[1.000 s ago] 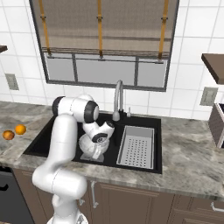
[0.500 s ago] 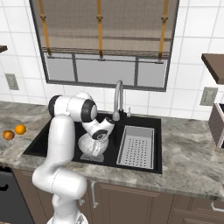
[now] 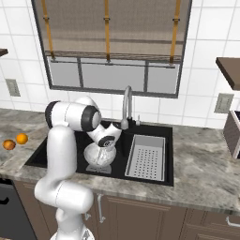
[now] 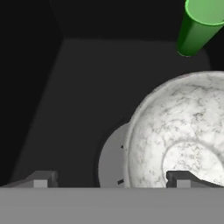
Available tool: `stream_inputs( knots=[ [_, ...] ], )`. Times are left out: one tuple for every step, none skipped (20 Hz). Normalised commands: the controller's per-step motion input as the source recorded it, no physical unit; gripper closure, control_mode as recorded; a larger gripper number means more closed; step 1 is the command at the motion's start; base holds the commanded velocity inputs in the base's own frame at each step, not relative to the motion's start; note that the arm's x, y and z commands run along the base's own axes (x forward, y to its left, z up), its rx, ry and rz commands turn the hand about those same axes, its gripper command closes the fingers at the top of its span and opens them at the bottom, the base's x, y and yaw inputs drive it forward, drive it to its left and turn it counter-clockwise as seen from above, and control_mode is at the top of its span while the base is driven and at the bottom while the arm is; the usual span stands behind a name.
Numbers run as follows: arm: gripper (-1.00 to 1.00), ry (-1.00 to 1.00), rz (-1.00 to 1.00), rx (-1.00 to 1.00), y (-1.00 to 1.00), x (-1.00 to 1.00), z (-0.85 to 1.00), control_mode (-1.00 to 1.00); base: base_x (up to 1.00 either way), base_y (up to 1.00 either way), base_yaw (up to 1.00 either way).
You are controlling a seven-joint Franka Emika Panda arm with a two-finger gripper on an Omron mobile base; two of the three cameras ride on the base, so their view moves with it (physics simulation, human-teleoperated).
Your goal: Remove the peach and orange from the sink. Then move the bowl and cup from the counter to the sink for washing.
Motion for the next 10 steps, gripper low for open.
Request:
stream_inputs(
  knots=[
    [-1.00,0.03,-0.08,-0.06,0.00,-0.18,0.38,-1.00,0.00,0.00,0.00],
    [-1.00,0.06,-0.09,-0.06,0.00,-0.18,0.39,-1.00,0.00,0.00,0.00],
    [-1.00,0.05,-0.10,-0.07,0.00,-0.18,0.39,-1.00,0.00,0.00,0.00],
    [-1.00,0.05,-0.11,-0.08,0.00,-0.20,0.39,-1.00,0.00,0.00,0.00],
    [-1.00,0.05,-0.12,-0.08,0.00,-0.21,0.38,-1.00,0.00,0.00,0.00],
    [-1.00,0.04,-0.13,-0.09,0.00,-0.21,0.40,-1.00,0.00,0.00,0.00],
    [-1.00,0.04,-0.12,-0.10,0.00,-0.20,0.42,-1.00,0.00,0.00,0.00],
    [-1.00,0.01,-0.11,-0.11,0.01,-0.18,0.46,-1.00,0.00,0.00,0.00],
    [-1.00,0.00,-0.10,-0.11,0.02,-0.18,0.48,-1.00,0.00,0.00,0.00],
    [-1.00,0.00,-0.11,-0.11,0.03,-0.16,0.49,-1.00,0.00,0.00,0.00]
  ],
)
